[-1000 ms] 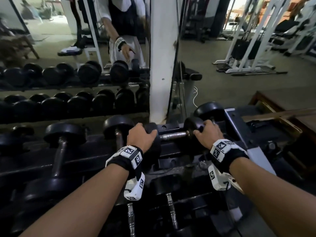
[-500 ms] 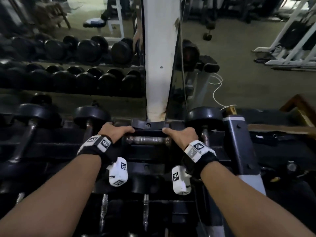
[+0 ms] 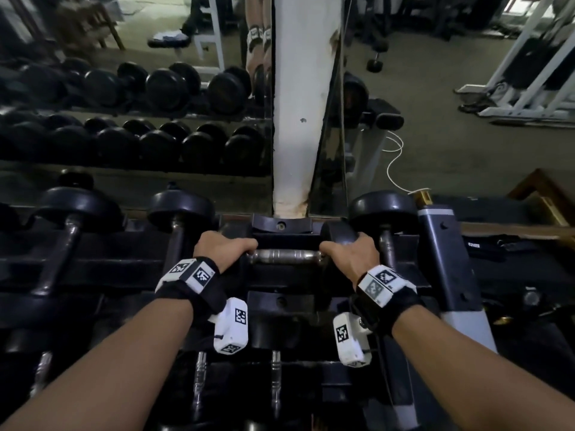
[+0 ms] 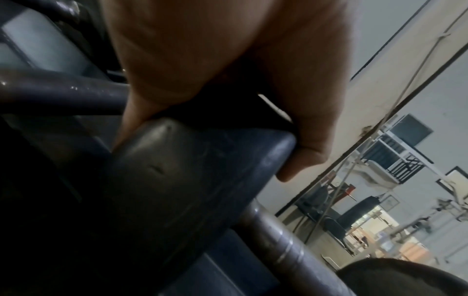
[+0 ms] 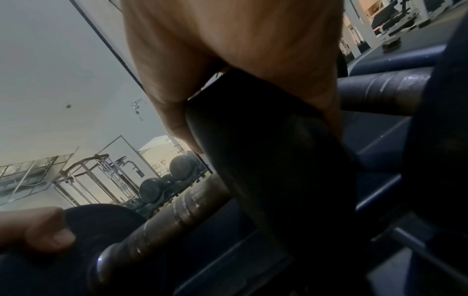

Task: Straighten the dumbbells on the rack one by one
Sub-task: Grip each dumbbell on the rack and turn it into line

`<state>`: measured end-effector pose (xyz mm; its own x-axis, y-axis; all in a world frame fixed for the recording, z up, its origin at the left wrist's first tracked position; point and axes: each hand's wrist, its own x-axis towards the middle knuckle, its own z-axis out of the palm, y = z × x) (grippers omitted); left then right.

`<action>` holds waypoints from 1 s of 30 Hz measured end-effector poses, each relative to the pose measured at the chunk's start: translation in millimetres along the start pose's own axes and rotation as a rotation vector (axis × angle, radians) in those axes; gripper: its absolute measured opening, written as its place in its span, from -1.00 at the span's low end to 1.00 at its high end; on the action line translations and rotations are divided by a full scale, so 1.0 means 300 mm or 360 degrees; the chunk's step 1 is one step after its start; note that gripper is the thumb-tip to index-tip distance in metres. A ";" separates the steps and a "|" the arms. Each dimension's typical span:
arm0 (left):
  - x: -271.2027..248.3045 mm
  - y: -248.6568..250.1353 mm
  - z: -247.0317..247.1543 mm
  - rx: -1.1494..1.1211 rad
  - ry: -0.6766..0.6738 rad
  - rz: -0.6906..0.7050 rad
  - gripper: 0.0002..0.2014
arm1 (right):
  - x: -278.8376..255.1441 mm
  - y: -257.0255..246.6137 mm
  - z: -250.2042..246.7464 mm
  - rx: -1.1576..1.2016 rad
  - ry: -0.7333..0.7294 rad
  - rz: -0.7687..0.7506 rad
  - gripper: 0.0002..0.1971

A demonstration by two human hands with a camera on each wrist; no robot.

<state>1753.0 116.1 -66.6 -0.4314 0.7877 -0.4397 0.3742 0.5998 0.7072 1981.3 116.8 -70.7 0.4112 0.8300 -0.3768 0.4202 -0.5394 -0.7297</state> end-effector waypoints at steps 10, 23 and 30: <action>-0.081 -0.050 0.008 0.0033 0.0217 0.0052 -0.39 | -0.001 0.021 -0.006 -0.0130 0.0064 -0.0123 -0.21; -0.309 -0.100 0.128 -0.0647 0.0851 -0.0439 -0.40 | 0.129 -0.302 -0.037 -0.0649 -0.0524 -0.1066 -0.45; -0.265 -0.104 0.292 -0.0889 0.0860 -0.0788 -0.05 | 0.275 -0.378 0.108 -0.0921 -0.0828 -0.1293 -0.53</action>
<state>1847.6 47.2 -102.2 -0.8141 0.2022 -0.5444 -0.3452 0.5854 0.7336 1941.3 250.9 -37.5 -0.4864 0.8503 -0.2010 0.7775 0.3163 -0.5436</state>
